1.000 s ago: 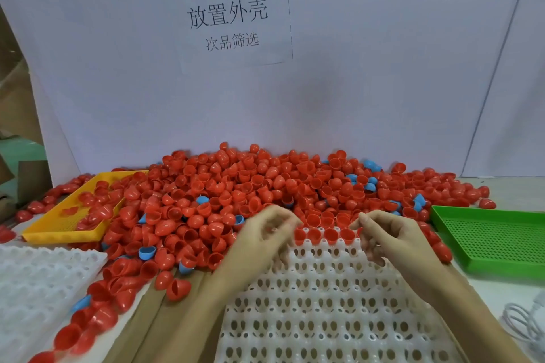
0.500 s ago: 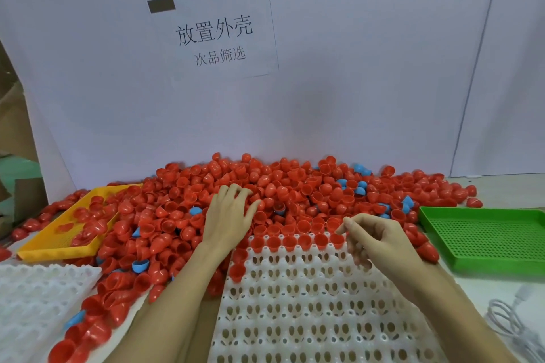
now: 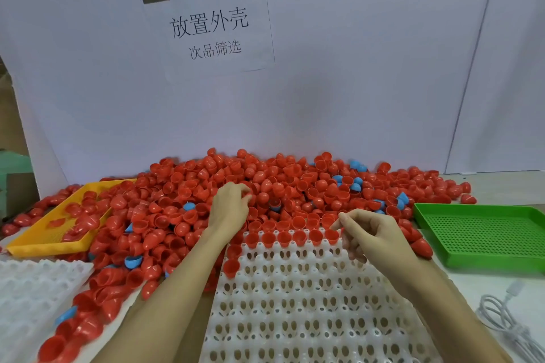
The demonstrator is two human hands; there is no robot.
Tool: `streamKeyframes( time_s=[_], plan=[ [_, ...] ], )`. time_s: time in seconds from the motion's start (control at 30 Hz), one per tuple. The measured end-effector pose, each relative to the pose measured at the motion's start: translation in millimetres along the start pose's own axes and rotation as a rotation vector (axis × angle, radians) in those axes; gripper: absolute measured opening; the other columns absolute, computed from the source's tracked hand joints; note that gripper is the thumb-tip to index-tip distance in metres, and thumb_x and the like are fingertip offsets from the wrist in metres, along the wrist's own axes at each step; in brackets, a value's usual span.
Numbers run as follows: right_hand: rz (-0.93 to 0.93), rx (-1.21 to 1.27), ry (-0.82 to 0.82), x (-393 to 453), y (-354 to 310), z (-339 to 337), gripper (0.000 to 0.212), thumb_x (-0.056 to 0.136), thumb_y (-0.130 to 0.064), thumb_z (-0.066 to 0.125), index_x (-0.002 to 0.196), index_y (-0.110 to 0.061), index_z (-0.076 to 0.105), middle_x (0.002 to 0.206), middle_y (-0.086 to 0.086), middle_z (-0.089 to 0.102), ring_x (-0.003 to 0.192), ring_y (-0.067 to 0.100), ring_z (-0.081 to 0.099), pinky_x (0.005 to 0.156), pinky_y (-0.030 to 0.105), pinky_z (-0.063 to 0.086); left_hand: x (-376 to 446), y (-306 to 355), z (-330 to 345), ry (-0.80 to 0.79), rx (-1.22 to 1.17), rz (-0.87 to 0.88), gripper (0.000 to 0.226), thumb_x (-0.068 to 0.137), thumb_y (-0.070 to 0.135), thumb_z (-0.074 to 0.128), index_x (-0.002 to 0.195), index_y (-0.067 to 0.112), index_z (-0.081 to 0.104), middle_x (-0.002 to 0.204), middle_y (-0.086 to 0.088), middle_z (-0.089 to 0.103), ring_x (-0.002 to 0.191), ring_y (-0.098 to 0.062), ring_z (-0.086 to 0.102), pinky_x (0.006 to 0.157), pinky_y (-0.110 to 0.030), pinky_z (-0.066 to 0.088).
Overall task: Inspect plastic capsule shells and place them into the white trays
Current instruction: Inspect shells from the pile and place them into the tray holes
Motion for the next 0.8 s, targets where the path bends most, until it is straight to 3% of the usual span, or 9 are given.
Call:
streamKeyframes(
  time_s=[0.13, 0.2, 0.33, 0.47, 0.53, 0.63, 0.8],
  plan=[
    [-0.01, -0.002, 0.007, 0, 0, -1, 0.029, 0.106, -0.024, 0.06, 0.087, -0.013, 0.079, 0.064, 0.007, 0.068, 0.054, 0.018, 0.06, 0.05, 0.021, 0.047, -6, -2, -42, 0.257, -0.26, -0.064, 0.023, 0.105, 0.016, 0.062, 0.122, 0.011, 0.076, 0.117, -0.002, 0.077, 0.11, -0.015, 0.07, 0.095, -0.023, 0.048],
    [-0.014, 0.007, 0.009, 0, -1, -2, 0.029, 0.106, -0.024, 0.06, 0.086, -0.014, 0.079, 0.064, 0.007, 0.068, 0.054, 0.017, 0.06, 0.05, 0.021, 0.047, -13, -3, -58, 0.282, -0.472, -0.106, 0.024, 0.105, 0.016, 0.062, 0.125, 0.016, 0.075, 0.117, 0.002, 0.077, 0.106, -0.011, 0.071, 0.098, -0.026, 0.054],
    [-0.018, 0.022, -0.019, 0, -3, 3, 0.03, 0.105, -0.026, 0.061, 0.082, -0.02, 0.08, 0.065, 0.007, 0.068, 0.054, 0.017, 0.06, 0.049, 0.021, 0.047, -51, 13, -60, 0.038, -0.999, -0.158, 0.027, 0.105, 0.012, 0.06, 0.125, 0.022, 0.074, 0.112, -0.001, 0.079, 0.104, -0.017, 0.076, 0.09, -0.025, 0.061],
    [-0.038, 0.01, -0.111, -3, -6, 13, 0.021, 0.103, -0.028, 0.064, 0.09, -0.028, 0.08, 0.071, 0.005, 0.071, 0.058, 0.017, 0.064, 0.051, 0.024, 0.049, -96, 34, -40, -0.167, -1.345, -0.215, 0.033, 0.099, 0.018, 0.061, 0.131, 0.023, 0.072, 0.119, -0.014, 0.076, 0.109, -0.028, 0.075, 0.09, -0.031, 0.061],
    [-0.084, 0.004, -0.174, -6, -9, 19, 0.011, 0.101, -0.028, 0.067, 0.105, -0.03, 0.077, 0.081, 0.008, 0.073, 0.065, 0.021, 0.071, 0.055, 0.027, 0.053, -110, 43, -30, -0.26, -1.396, -0.211, 0.031, 0.102, 0.019, 0.058, 0.129, 0.023, 0.073, 0.123, -0.017, 0.074, 0.11, -0.031, 0.074, 0.089, -0.033, 0.061],
    [-0.173, 0.002, -0.259, -8, -13, 27, 0.025, 0.101, -0.019, 0.071, 0.125, -0.028, 0.07, 0.097, 0.008, 0.073, 0.081, 0.028, 0.076, 0.057, 0.032, 0.058, -120, 53, -21, -0.355, -1.379, -0.177, 0.029, 0.107, 0.022, 0.053, 0.13, 0.021, 0.072, 0.126, -0.018, 0.073, 0.111, -0.034, 0.073, 0.09, -0.035, 0.06],
    [-0.218, -0.085, -0.319, -11, -13, 32, 0.03, 0.1, -0.018, 0.073, 0.127, -0.032, 0.072, 0.102, 0.002, 0.07, 0.087, 0.026, 0.076, 0.061, 0.034, 0.062, -126, 57, -19, -0.443, -1.375, -0.138, 0.028, 0.107, 0.022, 0.055, 0.131, 0.017, 0.07, 0.124, -0.023, 0.073, 0.117, -0.039, 0.071, 0.098, -0.035, 0.058]
  ],
)
Point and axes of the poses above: each hand's wrist, its own x-axis towards the middle knuckle, its own z-axis out of the palm, y = z × x, the point moved 4 cm from there along x, towards the middle knuckle
